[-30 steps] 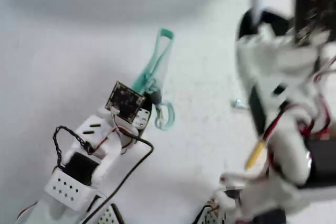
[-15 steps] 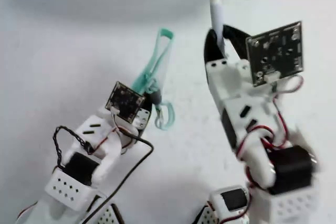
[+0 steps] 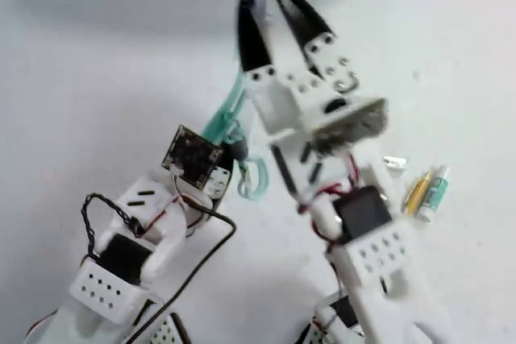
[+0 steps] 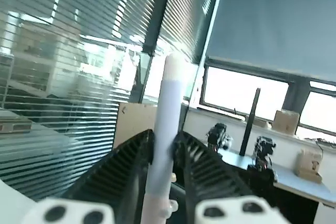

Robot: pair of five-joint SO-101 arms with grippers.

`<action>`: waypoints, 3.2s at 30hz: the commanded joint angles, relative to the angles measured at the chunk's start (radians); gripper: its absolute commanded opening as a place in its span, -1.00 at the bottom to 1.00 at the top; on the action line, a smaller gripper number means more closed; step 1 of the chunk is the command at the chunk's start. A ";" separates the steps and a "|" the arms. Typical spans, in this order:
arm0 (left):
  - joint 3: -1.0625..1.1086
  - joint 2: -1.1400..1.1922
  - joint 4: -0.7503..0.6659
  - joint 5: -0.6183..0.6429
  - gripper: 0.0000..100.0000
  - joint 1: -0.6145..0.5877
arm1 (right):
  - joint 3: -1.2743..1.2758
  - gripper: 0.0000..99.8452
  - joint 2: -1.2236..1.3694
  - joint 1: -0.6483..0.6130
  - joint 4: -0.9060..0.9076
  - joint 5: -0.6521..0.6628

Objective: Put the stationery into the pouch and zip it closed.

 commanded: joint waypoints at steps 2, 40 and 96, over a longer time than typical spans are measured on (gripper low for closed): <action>-0.006 0.018 -0.012 -0.014 -0.95 -0.015 | -0.006 -0.97 0.140 -0.028 -0.147 0.023; -0.005 0.018 -0.014 -0.011 -0.95 -0.053 | -0.238 -0.71 0.171 0.088 0.656 -0.112; 0.003 0.018 -0.014 -0.015 -0.95 -0.045 | 0.041 -0.57 0.748 0.949 0.888 -0.290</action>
